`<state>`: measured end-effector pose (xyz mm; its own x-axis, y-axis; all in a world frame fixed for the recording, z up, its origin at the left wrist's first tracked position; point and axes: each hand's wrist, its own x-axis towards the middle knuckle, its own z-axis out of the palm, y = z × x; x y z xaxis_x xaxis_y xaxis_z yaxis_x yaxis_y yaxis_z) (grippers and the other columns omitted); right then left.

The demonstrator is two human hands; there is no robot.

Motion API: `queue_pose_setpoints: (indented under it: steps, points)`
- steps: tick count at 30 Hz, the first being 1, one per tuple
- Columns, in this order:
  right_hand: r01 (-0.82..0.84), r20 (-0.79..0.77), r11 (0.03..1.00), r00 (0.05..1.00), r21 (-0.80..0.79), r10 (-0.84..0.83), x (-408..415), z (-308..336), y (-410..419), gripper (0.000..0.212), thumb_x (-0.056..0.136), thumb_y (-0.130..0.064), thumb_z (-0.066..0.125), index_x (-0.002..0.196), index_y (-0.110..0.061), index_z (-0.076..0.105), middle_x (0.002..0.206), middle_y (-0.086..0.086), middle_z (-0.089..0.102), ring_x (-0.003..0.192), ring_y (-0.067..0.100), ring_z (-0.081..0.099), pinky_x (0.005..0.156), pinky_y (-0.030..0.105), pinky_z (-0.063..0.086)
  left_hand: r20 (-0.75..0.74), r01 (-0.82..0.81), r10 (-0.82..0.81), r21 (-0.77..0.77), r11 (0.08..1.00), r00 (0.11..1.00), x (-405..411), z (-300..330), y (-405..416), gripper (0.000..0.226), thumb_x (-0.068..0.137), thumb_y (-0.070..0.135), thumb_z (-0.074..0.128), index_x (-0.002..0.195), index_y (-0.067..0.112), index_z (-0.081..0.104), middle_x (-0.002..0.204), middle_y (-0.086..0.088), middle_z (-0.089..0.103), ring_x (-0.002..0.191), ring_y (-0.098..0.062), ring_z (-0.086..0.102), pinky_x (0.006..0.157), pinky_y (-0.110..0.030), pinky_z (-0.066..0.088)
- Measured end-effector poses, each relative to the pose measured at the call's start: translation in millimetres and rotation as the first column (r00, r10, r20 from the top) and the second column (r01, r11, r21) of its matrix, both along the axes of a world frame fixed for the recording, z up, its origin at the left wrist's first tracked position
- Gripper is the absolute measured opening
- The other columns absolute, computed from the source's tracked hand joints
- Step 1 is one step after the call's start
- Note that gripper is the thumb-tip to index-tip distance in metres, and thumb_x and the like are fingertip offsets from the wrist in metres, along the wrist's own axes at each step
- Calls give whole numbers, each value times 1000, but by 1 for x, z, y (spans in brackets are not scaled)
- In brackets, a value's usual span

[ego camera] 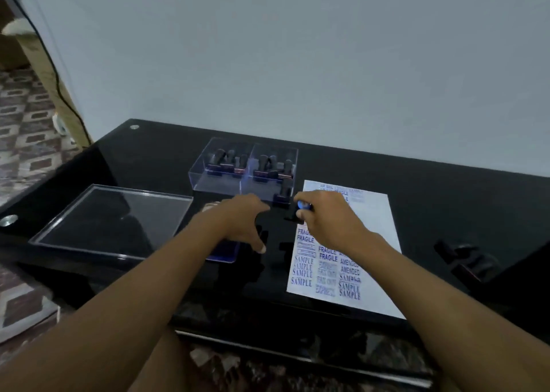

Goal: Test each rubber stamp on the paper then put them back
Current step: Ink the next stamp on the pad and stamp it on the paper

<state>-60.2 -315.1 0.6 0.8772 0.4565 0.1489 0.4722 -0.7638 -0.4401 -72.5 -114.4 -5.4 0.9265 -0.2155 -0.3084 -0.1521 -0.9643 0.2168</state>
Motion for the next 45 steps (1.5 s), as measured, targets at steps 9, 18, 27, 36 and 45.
queue_pose_setpoints:
  steps: [9, 18, 27, 36, 45]
  points:
    - [250, -57, 967, 966, -56, -253, 50, -3, -118, 38, 94, -7, 53, 61, -21, 42, 67, 0, 55, 55, 16, 46, 51, 27, 39, -16, 104, -108, -163, 981, 994, 48, -15, -97, 85, 75, 33, 81, 146, 13, 38, 153, -3, 35, 139, -22, 34, 111, -34, 28]
    - [223, -48, 970, 972, -98, -229, 90, -18, -123, 40, 91, 1, 51, 60, -21, 38, 68, 6, 54, 54, 19, 43, 51, 33, 38, -85, 111, -118, -81, 991, 989, 75, -26, -108, 94, 73, 33, 83, 149, 16, 31, 156, -3, 27, 143, -22, 27, 113, -37, 26]
    - [230, -63, 965, 969, -128, -239, 99, -28, -120, 14, 95, -5, 53, 85, -12, 59, 81, 7, 62, 63, 22, 57, 54, 34, 49, -97, 98, -108, -103, 990, 989, 74, -29, -107, 92, 75, 31, 81, 150, 19, 29, 159, -2, 20, 146, -23, 20, 115, -40, 22]
    - [233, -76, 966, 967, -116, -242, 99, -31, -117, 25, 94, -2, 54, 74, -16, 52, 77, 5, 60, 58, 18, 52, 52, 30, 44, -103, 113, -123, -96, 989, 987, 73, -26, -106, 92, 77, 32, 79, 151, 19, 26, 161, -2, 16, 147, -22, 16, 116, -39, 19]
    - [220, -26, 969, 974, -110, -224, 96, -40, -115, 40, 94, -2, 55, 66, -24, 37, 88, 4, 63, 61, 11, 49, 51, 22, 36, -100, 126, -134, -90, 988, 986, 74, -28, -108, 92, 77, 31, 79, 151, 18, 26, 160, -3, 17, 146, -22, 18, 116, -39, 20]
